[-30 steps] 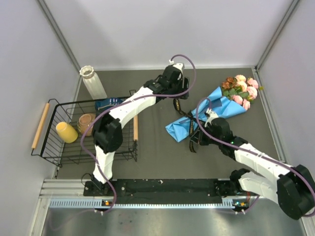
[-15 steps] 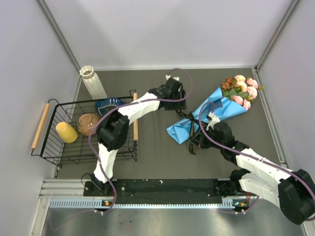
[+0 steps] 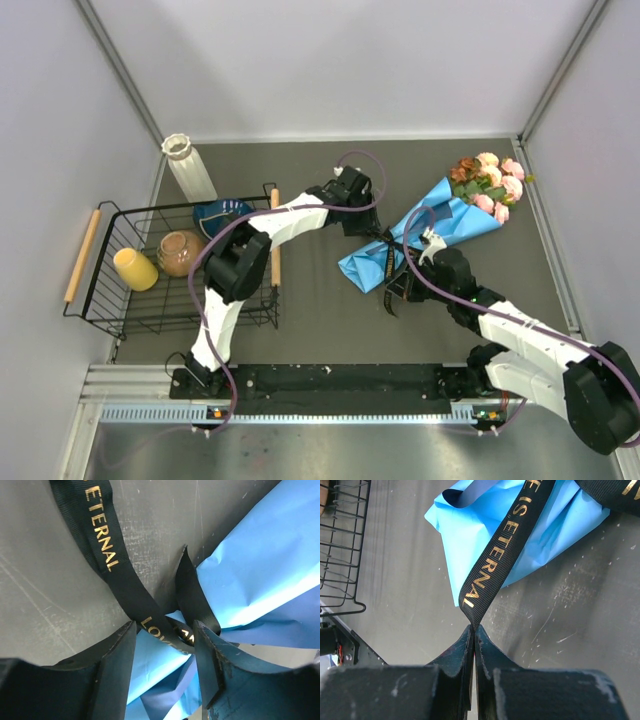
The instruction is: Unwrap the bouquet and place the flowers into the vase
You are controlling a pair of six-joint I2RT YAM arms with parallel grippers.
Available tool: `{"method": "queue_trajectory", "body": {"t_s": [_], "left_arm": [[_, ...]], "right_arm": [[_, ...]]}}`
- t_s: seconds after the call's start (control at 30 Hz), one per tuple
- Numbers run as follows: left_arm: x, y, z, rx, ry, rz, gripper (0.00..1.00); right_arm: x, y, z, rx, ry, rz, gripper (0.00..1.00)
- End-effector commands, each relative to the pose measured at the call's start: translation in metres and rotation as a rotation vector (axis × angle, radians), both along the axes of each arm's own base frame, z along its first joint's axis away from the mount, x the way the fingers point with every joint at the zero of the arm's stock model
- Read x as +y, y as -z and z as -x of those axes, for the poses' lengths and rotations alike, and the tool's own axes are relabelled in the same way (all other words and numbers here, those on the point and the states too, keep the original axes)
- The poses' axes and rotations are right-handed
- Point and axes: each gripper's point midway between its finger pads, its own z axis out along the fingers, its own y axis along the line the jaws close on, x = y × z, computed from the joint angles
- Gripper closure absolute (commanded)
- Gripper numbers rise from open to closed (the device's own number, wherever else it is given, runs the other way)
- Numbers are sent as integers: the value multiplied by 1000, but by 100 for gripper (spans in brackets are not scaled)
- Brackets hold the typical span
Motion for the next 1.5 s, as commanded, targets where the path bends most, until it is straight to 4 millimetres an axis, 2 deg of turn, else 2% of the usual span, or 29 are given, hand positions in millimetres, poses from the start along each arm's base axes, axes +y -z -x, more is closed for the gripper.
{"method": "queue_trajectory", "body": {"t_s": [0.0,0.07,0.13,0.23,0.3,0.47,0.8,0.93,0.97,1.03,1.07,1.13,1.17,1.33,1.4,1.43,1.47], "left_arm": [[-15,-11,-13,-18,7,82,49],[-13,-9,-14,-19,8,79,50],[-12,-13,-15,-31,17,84,58],[-6,-17,-16,-50,12,73,75],[1,-26,-19,-100,7,57,79],[-2,-53,-24,-190,53,67,100],[-10,-72,-12,-230,136,112,100],[-4,-83,-11,-262,127,98,100],[-1,-78,-8,-251,120,85,100],[6,-82,-6,-258,97,75,100],[13,-72,-3,-247,74,46,100],[20,-69,-2,-251,50,32,99],[24,-60,1,-235,37,17,98],[31,-39,5,-177,5,-17,97],[33,-37,5,-169,-6,-18,90],[32,-40,6,-176,-4,-17,76],[32,-43,6,-185,4,-17,69]], "right_arm": [[1,-12,-9,-43,8,-21,100],[1,-11,-8,-40,7,-18,100],[1,-10,-8,-38,8,-18,100],[0,-11,-8,-38,12,-16,100],[-1,-11,-9,-42,13,-15,100],[-3,-10,-9,-36,20,-12,100],[-8,-6,-10,-29,37,7,100],[-8,-6,-10,-26,34,7,100],[-9,-6,-10,-26,37,7,100],[-8,-6,-10,-24,34,7,100],[-9,-6,-10,-23,37,5,100],[-8,-5,-10,-21,34,5,100],[-9,-5,-10,-20,35,6,100],[-9,-6,-10,-19,34,4,100],[-9,-7,-11,-22,35,3,100],[-9,-6,-10,-18,36,3,100],[-8,-6,-10,-18,32,2,100]]}}
